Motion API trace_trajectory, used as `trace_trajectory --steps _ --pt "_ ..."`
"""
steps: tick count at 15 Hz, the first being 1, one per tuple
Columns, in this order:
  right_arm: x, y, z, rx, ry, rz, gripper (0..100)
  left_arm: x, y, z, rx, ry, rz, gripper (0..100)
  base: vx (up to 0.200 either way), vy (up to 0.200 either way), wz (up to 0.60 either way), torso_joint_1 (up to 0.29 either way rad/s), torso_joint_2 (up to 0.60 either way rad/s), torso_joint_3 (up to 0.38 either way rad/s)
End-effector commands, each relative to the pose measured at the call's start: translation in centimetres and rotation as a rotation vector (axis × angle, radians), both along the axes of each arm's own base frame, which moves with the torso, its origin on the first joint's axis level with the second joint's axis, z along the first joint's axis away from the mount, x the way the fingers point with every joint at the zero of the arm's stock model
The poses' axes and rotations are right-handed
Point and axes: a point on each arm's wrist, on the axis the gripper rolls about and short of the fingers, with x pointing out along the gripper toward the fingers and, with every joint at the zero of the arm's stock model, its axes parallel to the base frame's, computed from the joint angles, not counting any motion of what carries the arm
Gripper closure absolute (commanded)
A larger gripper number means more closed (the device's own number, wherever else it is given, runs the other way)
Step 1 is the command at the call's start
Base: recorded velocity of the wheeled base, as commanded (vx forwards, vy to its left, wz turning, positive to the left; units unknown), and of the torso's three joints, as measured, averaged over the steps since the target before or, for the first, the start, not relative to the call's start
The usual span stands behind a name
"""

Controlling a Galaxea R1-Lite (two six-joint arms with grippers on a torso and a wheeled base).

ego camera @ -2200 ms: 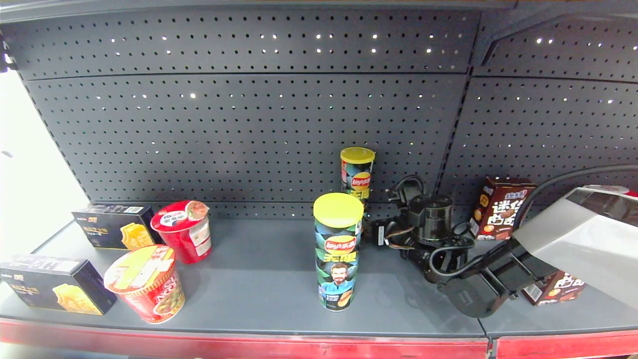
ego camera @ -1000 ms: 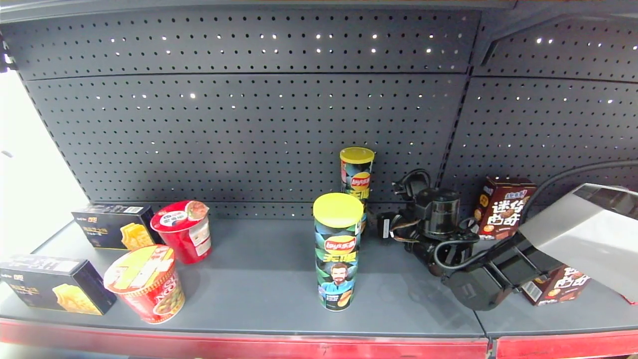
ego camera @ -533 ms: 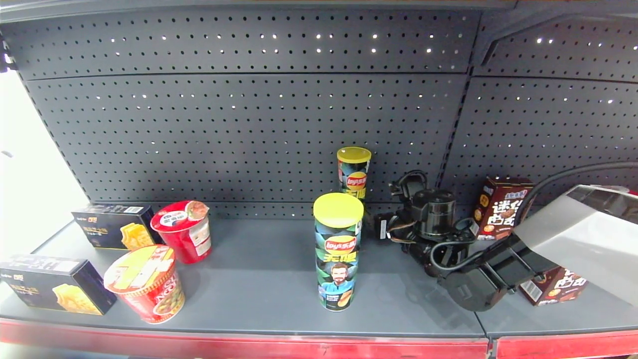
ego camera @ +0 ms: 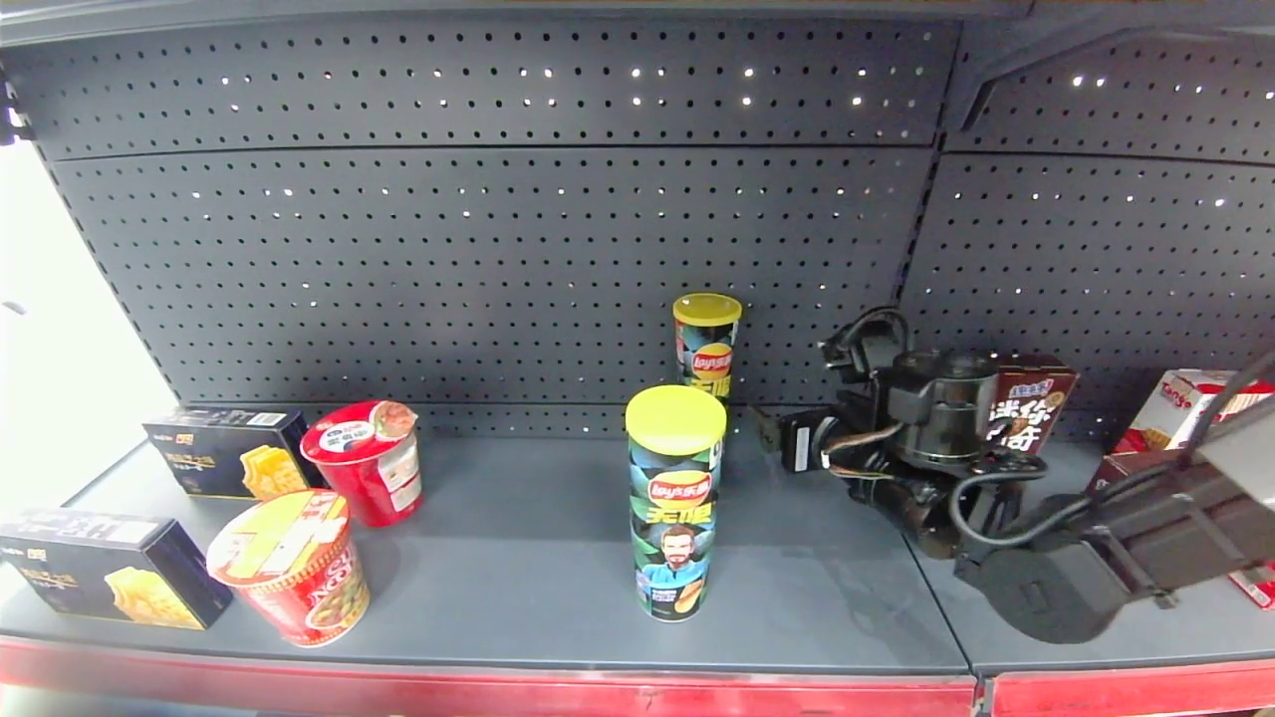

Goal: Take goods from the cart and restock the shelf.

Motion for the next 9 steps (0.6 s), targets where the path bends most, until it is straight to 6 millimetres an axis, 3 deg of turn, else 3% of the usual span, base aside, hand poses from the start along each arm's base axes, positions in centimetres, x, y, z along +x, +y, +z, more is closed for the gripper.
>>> trace_trajectory --steps 1,4,6,9 --pt "-6.7 -2.4 5.3 0.039 -0.056 0.068 0 0.0 0.0 0.0 -0.001 0.0 0.001 0 0.0 0.0 0.0 0.0 0.0 0.0" --pt "-11.6 -5.0 7.0 0.07 -0.111 0.114 0 0.0 0.0 0.0 -0.001 0.0 0.001 0 0.0 0.0 0.0 0.0 0.0 0.0" --pt "-15.8 -8.3 8.1 0.025 -0.215 0.148 0 0.0 0.0 0.0 0.001 0.0 0.001 0 0.0 0.0 0.0 0.0 0.0 0.0" --pt "-19.6 -12.8 8.1 0.015 -0.309 0.096 0 0.0 0.0 0.0 0.0 -0.002 0.001 0 0.0 0.0 0.0 0.0 0.0 0.0"
